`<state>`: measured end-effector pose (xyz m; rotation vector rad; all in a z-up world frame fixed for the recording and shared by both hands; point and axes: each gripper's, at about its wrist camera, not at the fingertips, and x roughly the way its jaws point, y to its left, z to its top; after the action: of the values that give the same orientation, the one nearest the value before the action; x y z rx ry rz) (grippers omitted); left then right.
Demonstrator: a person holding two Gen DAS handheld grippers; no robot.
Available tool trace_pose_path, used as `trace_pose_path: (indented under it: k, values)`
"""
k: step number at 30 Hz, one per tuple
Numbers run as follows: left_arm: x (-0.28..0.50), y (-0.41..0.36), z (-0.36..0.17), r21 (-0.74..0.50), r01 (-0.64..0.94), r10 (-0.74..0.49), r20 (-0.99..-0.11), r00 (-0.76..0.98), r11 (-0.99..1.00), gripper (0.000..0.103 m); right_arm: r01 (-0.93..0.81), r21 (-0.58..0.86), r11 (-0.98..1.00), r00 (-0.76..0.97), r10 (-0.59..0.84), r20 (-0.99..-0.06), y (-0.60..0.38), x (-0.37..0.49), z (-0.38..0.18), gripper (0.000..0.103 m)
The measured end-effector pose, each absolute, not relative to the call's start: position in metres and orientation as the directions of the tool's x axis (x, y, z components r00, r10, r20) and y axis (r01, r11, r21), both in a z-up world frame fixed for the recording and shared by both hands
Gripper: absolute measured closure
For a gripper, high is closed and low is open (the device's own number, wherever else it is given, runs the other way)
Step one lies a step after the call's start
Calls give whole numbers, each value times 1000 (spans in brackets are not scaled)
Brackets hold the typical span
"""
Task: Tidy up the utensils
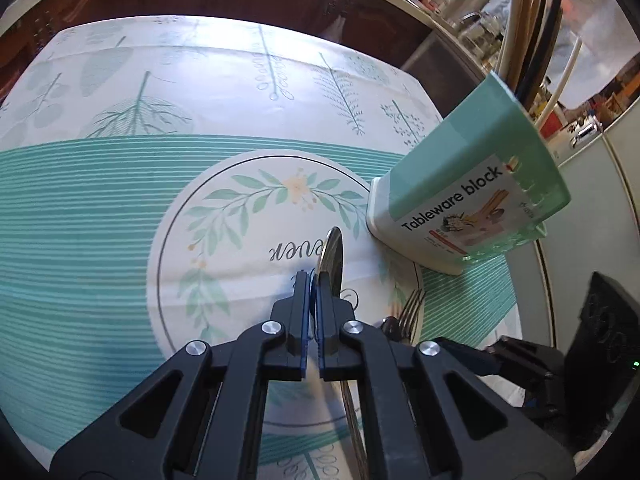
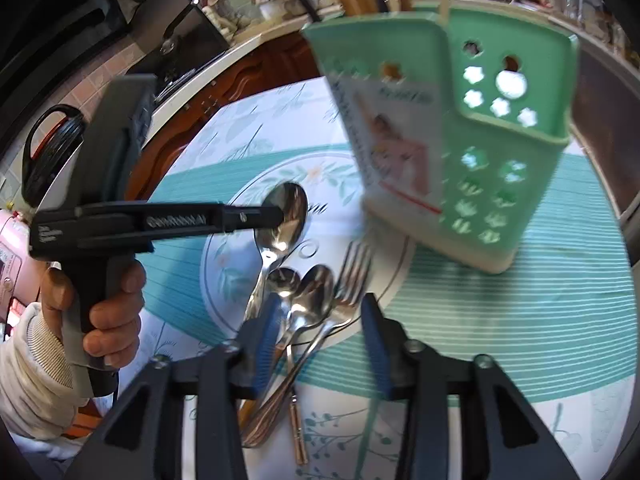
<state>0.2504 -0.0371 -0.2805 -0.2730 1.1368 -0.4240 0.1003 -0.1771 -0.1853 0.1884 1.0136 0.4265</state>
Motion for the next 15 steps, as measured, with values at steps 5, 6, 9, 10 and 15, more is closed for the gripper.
trace_pose_path:
  k: [5, 6, 9, 10, 15]
  values:
    - [227, -21, -271, -438, 176, -472, -808, 353, 882, 102, -244, 393, 887, 389, 460, -798, -171, 108, -199, 77]
    - [223, -19, -271, -438, 174, -471, -811, 347, 882, 102, -240, 401, 884, 379, 466, -800, -170, 110, -201, 77]
    - [214, -15, -275, -446, 165, -475, -821, 316, 880, 102, -223, 417, 881, 359, 472, -805, -167, 116, -207, 83]
    - [211, -14, -277, -450, 162, -479, -824, 304, 878, 102, -217, 415, 883, 361, 468, -807, -167, 119, -208, 83]
    - [197, -16, -291, -416, 177, -449, -860, 240, 892, 102, -223, 377, 899, 355, 435, -827, -156, 131, -207, 83]
